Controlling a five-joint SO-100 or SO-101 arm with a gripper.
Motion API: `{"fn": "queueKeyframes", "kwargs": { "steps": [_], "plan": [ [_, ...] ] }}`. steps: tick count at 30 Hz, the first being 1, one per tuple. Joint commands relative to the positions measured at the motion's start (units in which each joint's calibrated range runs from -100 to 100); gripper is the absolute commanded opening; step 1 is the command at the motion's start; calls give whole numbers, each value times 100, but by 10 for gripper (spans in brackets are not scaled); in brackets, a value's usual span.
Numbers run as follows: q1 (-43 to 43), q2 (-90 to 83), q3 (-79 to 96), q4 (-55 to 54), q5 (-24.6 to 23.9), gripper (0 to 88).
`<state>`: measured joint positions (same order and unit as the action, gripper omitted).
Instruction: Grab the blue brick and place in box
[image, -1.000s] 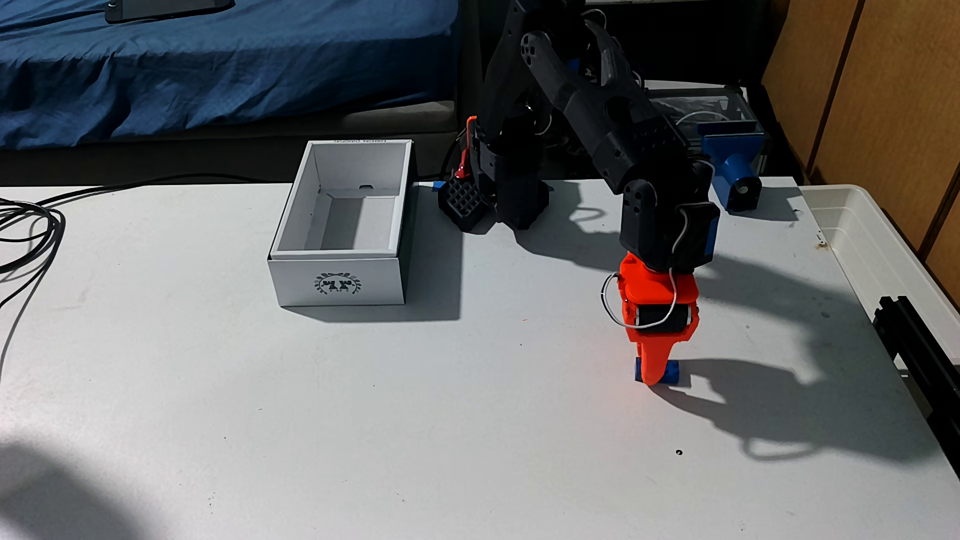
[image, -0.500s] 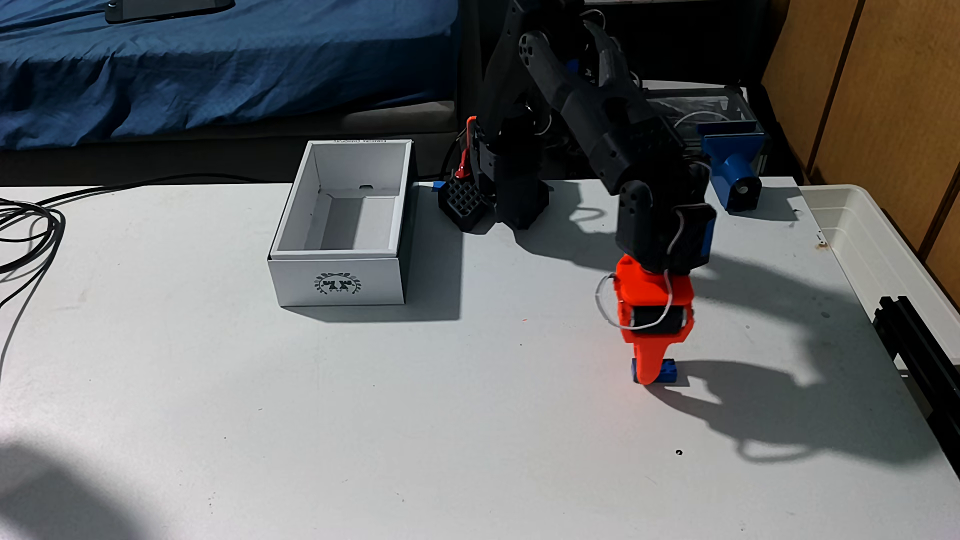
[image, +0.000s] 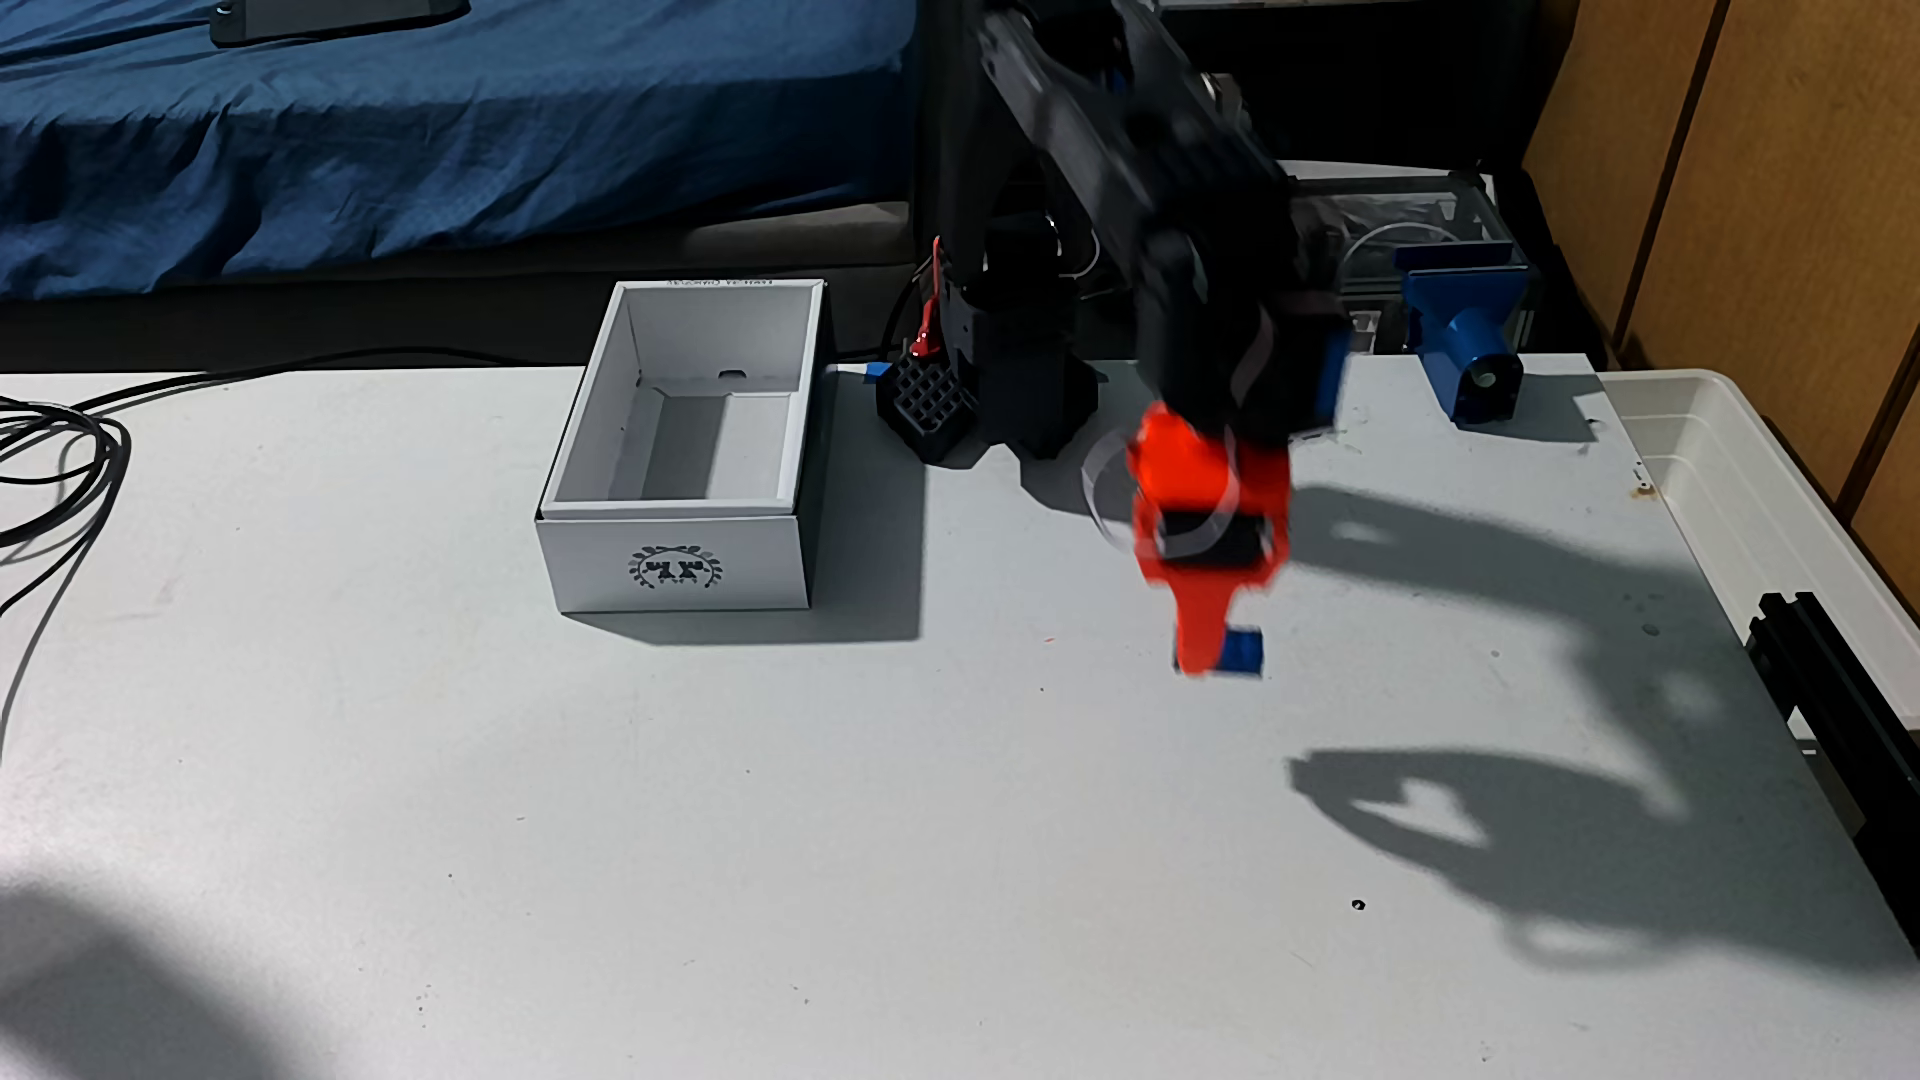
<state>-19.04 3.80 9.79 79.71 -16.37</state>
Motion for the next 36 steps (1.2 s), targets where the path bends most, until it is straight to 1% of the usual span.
{"fn": "queueKeyframes", "kwargs": {
  "steps": [1, 6, 11, 17, 24, 32, 36],
  "plan": [
    [344, -1052, -189, 547, 166, 8],
    [1124, -1932, -172, 1331, 582, 8],
    [2290, -2515, -118, 1796, 1224, 8],
    [3605, -2887, 361, 1736, 2024, 8],
    [5039, -2938, 645, 1710, 2955, 9],
    [6228, -2854, 725, 1693, 3776, 9],
    [6703, -2887, 1248, 1236, 4155, 9]
  ]
}}
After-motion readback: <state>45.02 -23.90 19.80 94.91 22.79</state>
